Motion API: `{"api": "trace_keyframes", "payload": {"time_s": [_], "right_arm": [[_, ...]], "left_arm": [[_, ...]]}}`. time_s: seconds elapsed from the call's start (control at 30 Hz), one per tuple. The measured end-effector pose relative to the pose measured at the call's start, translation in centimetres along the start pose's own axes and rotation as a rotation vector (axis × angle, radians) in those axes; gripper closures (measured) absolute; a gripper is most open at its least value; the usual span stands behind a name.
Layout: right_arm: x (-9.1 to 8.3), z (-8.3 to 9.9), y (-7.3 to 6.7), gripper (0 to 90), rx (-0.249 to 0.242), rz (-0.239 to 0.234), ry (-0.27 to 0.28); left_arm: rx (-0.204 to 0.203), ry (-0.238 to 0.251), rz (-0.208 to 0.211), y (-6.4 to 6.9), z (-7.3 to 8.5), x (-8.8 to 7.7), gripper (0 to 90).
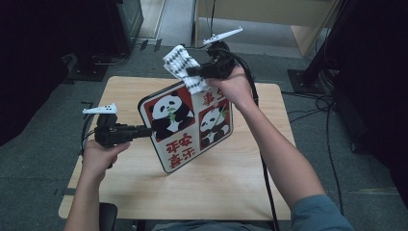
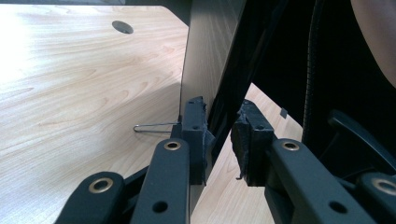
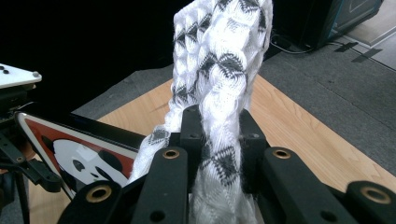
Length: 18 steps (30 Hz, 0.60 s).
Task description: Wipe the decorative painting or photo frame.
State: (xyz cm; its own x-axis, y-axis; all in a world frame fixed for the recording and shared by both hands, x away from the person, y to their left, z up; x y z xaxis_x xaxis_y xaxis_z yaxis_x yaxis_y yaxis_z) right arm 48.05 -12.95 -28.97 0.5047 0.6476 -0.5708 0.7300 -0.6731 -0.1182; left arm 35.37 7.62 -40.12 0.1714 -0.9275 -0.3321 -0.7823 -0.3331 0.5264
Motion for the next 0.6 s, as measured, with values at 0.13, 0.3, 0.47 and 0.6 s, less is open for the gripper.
{"api": "trace_keyframes", "payload": {"time_s": [0.13, 0.3, 0.47, 0.6], "right_arm": [[-0.1, 0.1, 0.4, 78.7, 0.002, 0.002, 0.004], [-0.3, 0.1, 1.1, 78.6, 0.019, 0.002, 0.01], [-0.4, 0.2, 1.6, 78.7, 0.03, 0.01, 0.01], [-0.6, 0.2, 2.2, 78.8, 0.028, 0.027, 0.016]], "left_arm": [[0.001, 0.0, 0.0, 0.0, 0.0, 0.0, 76.1], [0.001, 0.0, -0.001, 0.0, 0.0, 0.0, 76.1], [-0.001, 0.001, -0.002, 0.0, 0.0, 0.0, 76.1], [0.0, 0.001, -0.002, 0.0, 0.0, 0.0, 76.2]]}}
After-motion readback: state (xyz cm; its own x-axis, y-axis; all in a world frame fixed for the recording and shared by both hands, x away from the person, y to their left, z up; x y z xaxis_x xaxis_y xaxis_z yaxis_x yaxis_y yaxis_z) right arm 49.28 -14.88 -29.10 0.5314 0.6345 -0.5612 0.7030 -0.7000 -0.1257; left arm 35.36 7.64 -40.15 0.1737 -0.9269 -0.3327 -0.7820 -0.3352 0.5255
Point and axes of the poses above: each handheld gripper's, and its own axes: x roughly forward along the jaws, z roughly out of its underside, y roughly to its right, the point moved 8 cm from there along x, roughly forward along the jaws, and after that the axes turned 8 degrees about z, right-handed, at the moved point
